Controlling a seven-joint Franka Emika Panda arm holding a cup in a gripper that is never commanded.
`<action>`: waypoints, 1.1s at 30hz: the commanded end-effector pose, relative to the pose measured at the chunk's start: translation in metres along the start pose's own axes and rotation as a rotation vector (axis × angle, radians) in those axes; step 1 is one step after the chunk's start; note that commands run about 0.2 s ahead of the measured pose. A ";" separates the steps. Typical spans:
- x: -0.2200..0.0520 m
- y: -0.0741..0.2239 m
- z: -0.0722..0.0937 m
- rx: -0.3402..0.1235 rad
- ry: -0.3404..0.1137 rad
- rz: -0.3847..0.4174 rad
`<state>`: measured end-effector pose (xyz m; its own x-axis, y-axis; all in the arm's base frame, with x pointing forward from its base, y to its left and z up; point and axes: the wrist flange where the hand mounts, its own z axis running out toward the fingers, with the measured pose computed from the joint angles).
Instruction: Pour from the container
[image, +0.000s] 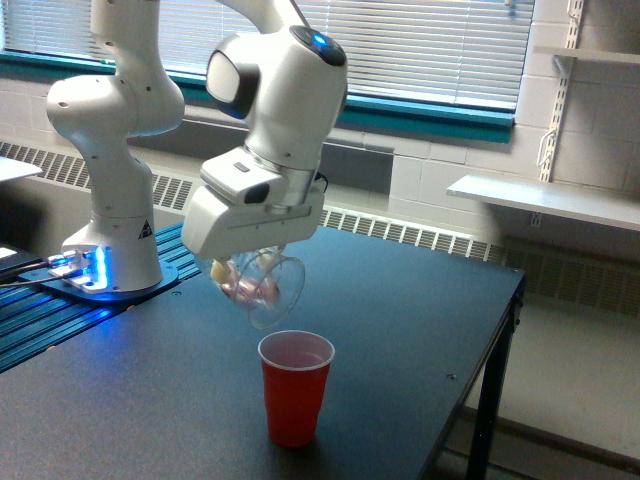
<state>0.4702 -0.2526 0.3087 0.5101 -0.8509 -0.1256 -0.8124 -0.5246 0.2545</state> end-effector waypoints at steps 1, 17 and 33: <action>-0.001 -0.009 -0.001 -0.013 -0.011 -0.011; -0.003 -0.016 0.009 -0.007 -0.051 -0.010; -0.012 -0.028 0.000 -0.028 0.016 -0.035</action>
<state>0.4829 -0.2335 0.2940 0.5299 -0.8346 -0.1507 -0.7862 -0.5500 0.2816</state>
